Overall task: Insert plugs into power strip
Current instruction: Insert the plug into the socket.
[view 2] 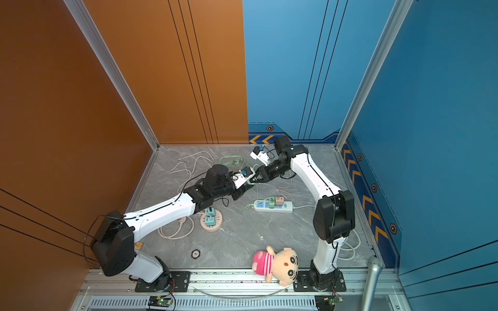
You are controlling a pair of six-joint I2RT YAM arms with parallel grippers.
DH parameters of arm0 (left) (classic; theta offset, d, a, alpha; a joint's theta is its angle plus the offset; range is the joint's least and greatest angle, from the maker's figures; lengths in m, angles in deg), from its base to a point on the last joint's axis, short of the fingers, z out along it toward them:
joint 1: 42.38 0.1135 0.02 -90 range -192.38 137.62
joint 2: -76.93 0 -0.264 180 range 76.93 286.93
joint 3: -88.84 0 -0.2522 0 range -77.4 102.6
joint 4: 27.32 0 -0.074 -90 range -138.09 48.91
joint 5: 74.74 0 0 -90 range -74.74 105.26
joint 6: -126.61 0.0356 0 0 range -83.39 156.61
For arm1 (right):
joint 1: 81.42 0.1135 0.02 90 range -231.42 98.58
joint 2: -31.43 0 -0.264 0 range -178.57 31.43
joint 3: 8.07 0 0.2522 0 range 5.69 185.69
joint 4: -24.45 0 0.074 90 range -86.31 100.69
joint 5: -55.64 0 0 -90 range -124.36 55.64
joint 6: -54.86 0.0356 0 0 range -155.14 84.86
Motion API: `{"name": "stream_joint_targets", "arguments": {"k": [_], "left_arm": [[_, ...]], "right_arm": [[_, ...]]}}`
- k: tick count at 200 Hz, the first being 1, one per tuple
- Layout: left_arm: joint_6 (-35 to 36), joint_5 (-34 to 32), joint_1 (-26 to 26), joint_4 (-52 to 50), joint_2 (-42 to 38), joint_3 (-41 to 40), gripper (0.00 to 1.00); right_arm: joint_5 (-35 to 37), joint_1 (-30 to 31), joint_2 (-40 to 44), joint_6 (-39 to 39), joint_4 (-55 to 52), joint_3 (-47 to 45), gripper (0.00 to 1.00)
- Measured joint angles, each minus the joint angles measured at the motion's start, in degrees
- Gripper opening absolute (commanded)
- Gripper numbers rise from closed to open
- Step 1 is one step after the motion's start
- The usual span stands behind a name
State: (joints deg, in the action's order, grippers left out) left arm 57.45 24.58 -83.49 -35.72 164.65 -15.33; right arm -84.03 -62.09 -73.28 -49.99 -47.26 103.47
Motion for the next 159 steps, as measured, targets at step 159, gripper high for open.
{"name": "stream_joint_targets", "arguments": {"k": [159], "left_arm": [[0.8,7.5,1.6,-1.6,0.0,-0.1,0.29]], "right_arm": [[4.5,3.5,-4.2,-10.0,-9.0,7.2,0.44]]}}
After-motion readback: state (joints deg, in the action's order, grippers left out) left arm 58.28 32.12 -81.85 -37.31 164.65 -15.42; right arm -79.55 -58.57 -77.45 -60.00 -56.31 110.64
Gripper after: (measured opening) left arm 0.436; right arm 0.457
